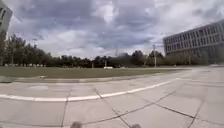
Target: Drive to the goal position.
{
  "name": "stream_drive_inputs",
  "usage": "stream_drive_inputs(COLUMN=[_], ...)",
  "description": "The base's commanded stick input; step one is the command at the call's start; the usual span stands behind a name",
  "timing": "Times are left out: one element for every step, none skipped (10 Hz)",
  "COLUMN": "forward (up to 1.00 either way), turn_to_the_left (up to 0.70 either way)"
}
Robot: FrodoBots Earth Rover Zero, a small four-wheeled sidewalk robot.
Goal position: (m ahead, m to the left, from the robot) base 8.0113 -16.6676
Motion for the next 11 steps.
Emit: stream_drive_inputs(forward=[0.70, 0.70, 0.70, 0.70, 0.70, 0.70, 0.70, 0.70, 0.70, 0.70, 0.70], turn_to_the_left=[0.00, 0.00, 0.00, 0.00, -0.08, -0.23, -0.26, -0.26, -0.26, -0.26, -0.19])
